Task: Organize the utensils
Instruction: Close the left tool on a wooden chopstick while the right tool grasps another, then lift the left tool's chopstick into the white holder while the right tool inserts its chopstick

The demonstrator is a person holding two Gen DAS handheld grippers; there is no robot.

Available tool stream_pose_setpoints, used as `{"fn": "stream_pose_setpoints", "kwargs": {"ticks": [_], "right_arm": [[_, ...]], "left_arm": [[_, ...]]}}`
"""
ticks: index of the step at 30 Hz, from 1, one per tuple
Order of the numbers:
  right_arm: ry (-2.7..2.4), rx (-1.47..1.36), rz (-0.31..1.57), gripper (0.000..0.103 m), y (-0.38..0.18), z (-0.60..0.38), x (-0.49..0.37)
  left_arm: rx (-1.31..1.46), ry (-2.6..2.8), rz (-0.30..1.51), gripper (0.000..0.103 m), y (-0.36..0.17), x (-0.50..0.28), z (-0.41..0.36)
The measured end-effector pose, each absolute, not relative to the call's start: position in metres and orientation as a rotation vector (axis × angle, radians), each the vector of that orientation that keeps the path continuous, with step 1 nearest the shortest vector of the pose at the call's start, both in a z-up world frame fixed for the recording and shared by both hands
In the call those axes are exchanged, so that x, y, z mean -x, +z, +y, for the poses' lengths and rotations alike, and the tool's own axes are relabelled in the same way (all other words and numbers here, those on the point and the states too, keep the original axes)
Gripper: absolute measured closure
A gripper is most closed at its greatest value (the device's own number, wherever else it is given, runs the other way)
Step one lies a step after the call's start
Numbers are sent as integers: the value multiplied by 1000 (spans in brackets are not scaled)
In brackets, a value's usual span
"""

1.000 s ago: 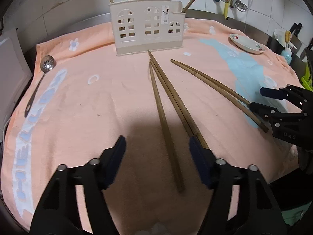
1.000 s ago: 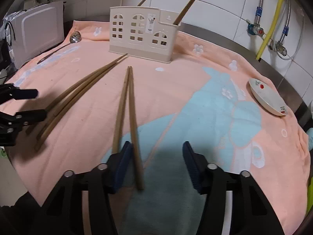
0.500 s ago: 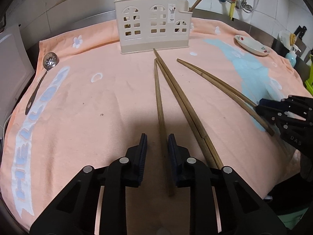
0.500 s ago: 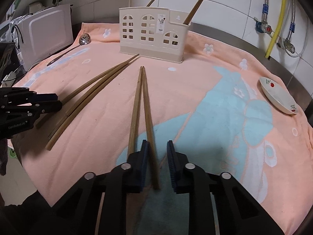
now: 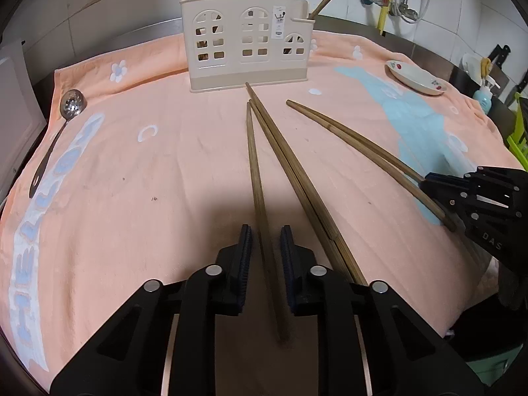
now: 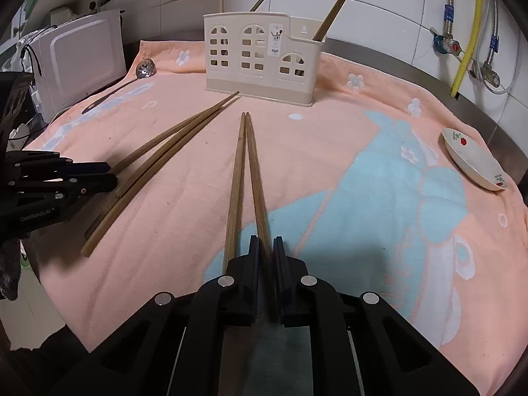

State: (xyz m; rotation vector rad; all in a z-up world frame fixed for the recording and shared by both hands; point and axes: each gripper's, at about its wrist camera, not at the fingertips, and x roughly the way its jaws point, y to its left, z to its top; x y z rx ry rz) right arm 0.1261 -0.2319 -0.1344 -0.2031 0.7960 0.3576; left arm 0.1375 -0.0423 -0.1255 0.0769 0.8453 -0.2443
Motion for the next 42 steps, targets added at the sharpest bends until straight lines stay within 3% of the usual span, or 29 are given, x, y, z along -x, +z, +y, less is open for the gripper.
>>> {"fn": "stream_pose_setpoints", "kwargs": {"ticks": [2, 5, 22, 42], "right_arm": [[363, 199, 791, 95, -132, -231, -125], [365, 190, 771, 96, -124, -230, -123], [429, 108, 545, 97, -7, -224, -139], [489, 101, 502, 97, 93, -208, -216]], "left_arm": [[-82, -247, 850, 94, -125, -139, -42], [-72, -246, 853, 96, -122, -140, -37], [31, -301, 641, 97, -38, -147, -5], [-55, -354, 536, 97, 27, -201, -15]]}}
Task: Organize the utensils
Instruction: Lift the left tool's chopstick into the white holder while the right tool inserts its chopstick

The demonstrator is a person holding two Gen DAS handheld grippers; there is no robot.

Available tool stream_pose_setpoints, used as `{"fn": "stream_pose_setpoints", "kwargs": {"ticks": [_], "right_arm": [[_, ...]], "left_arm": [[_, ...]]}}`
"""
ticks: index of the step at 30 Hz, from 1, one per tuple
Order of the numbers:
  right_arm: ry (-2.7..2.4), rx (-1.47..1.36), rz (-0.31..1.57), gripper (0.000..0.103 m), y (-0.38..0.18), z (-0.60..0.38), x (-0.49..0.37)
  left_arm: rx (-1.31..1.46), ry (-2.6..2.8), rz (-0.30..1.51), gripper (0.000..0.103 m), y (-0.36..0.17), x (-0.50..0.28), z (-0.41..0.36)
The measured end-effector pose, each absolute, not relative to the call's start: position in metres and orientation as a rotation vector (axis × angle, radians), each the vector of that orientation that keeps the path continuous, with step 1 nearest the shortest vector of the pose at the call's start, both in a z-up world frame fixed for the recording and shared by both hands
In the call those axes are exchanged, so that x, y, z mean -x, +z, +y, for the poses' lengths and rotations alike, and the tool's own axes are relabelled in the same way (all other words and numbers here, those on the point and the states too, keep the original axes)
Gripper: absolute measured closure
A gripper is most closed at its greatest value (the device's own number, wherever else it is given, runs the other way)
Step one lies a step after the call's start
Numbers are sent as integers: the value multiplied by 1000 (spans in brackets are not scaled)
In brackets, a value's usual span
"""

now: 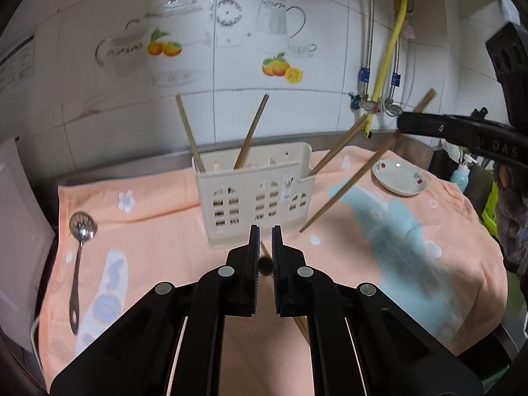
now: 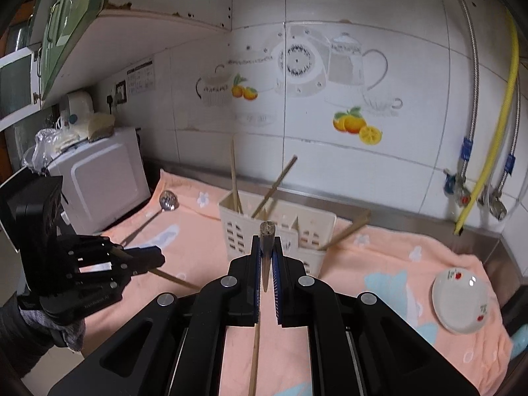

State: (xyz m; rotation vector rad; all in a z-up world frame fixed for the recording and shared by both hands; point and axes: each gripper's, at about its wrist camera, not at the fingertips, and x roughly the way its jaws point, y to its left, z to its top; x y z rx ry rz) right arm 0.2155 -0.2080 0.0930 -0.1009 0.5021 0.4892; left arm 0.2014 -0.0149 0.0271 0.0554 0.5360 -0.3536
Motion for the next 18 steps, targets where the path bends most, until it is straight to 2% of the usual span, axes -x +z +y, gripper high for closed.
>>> {"fn": "stream_pose_setpoints", "kwargs": {"ticks": [6, 18], "right_arm": [[476, 109, 460, 97, 125, -205, -237], [392, 72, 435, 97, 153, -218, -279]], "left_arm": [[-89, -372, 499, 97, 56, -211, -18], [-124, -369, 298, 97, 154, -232, -24]]}}
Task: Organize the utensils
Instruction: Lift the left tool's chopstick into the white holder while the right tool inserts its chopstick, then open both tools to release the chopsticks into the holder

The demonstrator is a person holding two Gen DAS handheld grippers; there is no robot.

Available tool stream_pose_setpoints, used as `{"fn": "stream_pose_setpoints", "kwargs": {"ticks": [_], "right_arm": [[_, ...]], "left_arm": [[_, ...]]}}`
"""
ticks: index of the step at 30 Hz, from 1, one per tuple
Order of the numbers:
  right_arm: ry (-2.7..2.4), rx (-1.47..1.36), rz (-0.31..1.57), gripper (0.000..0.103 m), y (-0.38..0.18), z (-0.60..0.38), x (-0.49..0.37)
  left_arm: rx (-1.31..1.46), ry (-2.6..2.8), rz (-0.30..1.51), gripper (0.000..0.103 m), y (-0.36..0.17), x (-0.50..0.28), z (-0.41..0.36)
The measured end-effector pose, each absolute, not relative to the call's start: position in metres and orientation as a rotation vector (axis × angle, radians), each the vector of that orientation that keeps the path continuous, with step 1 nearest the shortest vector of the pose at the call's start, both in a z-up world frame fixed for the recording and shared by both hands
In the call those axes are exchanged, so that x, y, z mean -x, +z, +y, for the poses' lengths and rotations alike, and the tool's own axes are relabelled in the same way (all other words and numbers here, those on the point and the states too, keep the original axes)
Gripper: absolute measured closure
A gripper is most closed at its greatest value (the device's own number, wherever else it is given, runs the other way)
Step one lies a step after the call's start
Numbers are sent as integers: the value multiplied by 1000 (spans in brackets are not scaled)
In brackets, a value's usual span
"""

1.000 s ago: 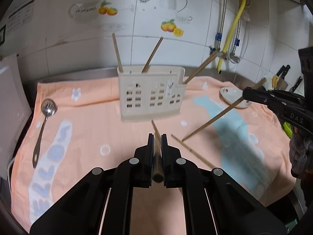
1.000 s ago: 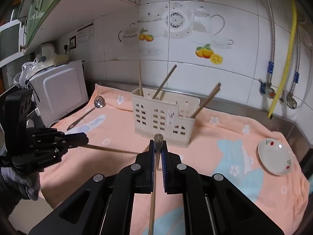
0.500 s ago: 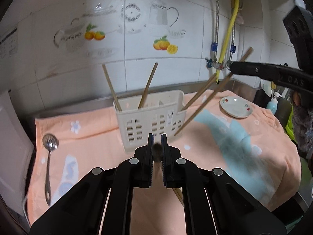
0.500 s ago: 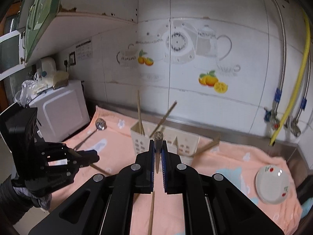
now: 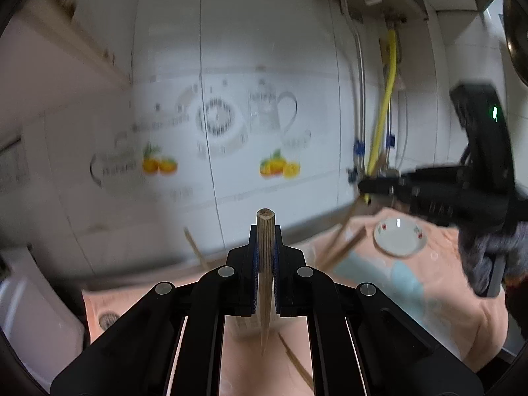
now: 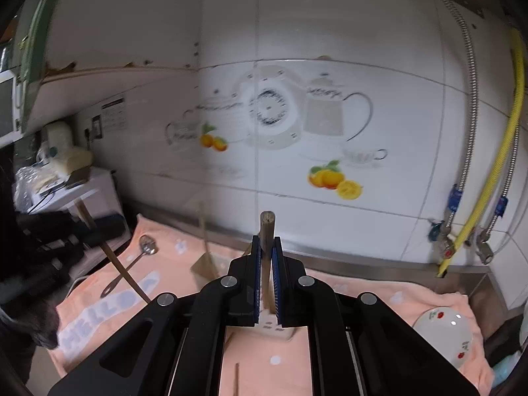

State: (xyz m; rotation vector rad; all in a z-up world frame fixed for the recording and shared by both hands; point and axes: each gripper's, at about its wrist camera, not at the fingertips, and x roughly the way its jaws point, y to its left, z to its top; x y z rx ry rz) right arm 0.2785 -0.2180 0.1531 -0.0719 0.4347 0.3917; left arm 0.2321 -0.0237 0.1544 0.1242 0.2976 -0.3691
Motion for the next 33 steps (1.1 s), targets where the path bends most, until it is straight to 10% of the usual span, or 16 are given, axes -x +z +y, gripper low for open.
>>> {"fn": "stream_pose_setpoints", "kwargs": {"ticks": [24, 33], "right_arm": [[367, 51, 528, 96, 115, -212, -336], [348, 56, 496, 73, 121, -217, -316]], "left_arm": [[1, -256, 396, 95, 120, -346, 0], [-2, -219, 372, 51, 121, -323, 11]]}}
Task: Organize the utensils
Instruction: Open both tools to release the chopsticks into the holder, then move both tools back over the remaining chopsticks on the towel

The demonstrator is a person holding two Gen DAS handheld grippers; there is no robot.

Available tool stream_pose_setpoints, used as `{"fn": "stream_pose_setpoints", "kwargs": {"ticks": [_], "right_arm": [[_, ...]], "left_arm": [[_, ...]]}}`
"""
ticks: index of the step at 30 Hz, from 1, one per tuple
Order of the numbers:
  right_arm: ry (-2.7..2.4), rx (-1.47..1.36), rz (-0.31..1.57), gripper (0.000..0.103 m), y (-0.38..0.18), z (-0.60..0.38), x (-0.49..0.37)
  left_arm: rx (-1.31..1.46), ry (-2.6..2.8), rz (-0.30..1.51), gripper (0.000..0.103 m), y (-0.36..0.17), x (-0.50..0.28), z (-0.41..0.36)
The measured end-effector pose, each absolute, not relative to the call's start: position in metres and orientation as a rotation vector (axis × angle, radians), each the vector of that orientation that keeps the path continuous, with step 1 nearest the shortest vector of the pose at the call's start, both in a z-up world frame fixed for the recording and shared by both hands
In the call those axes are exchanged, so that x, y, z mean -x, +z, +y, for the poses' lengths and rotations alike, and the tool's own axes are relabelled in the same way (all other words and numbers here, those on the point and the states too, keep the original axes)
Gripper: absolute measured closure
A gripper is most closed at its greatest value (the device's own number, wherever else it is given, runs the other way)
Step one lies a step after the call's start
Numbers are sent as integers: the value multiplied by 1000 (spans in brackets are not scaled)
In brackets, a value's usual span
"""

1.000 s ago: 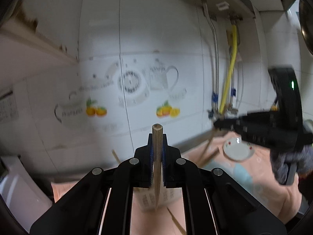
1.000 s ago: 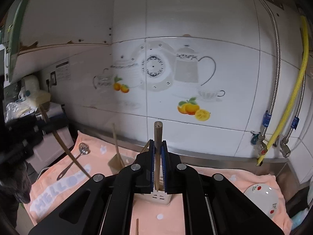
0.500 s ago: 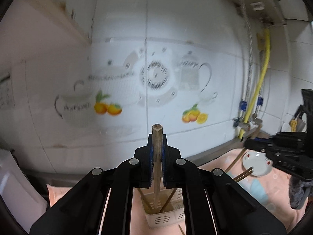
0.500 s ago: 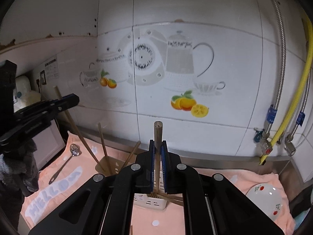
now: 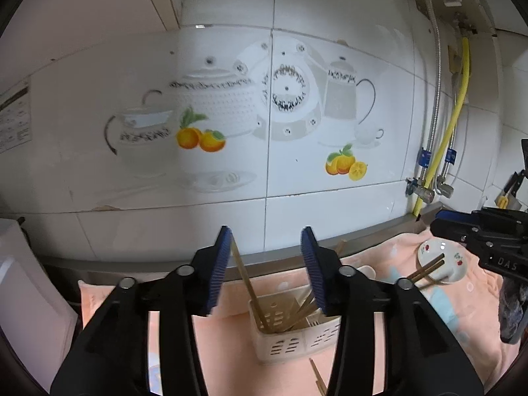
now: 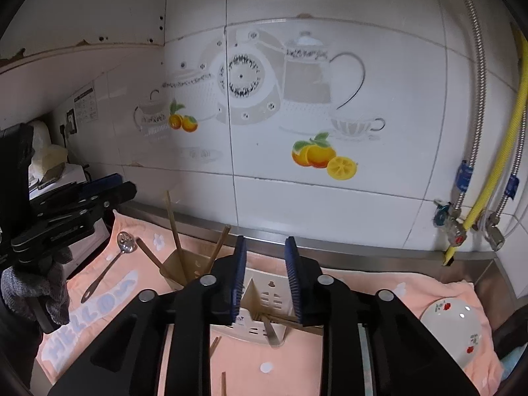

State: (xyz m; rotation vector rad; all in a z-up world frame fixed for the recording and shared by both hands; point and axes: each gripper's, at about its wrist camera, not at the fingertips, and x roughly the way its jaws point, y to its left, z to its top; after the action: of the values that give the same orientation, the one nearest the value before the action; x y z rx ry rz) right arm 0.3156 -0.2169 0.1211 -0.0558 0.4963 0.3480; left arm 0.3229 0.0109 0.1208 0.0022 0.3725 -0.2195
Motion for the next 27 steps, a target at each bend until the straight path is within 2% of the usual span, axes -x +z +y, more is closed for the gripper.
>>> {"fn": "stream_pose_setpoints", "kwargs": {"ticks": [5, 9, 11, 14, 16, 19, 27], "right_arm": [[347, 84, 476, 64, 115, -219, -282], [356, 100, 491, 58, 94, -216, -255], [361, 111, 504, 48, 81, -213, -241], [366, 149, 528, 43, 54, -205, -215], [363, 169, 536, 36, 40, -201, -200], [369, 202, 560, 31, 13, -193, -176], [398, 211, 653, 24, -48, -177, -130]], "left_arm": [[-5, -193, 345, 31, 121, -291, 21], [5, -181, 348, 24, 111, -266, 30], [13, -166, 352, 19, 104, -253, 36], [22, -146, 359, 14, 93, -235, 43], [35, -136, 368, 12, 84, -223, 48], [36, -120, 387, 10, 69, -207, 52], [18, -62, 440, 5, 30, -172, 60]]}}
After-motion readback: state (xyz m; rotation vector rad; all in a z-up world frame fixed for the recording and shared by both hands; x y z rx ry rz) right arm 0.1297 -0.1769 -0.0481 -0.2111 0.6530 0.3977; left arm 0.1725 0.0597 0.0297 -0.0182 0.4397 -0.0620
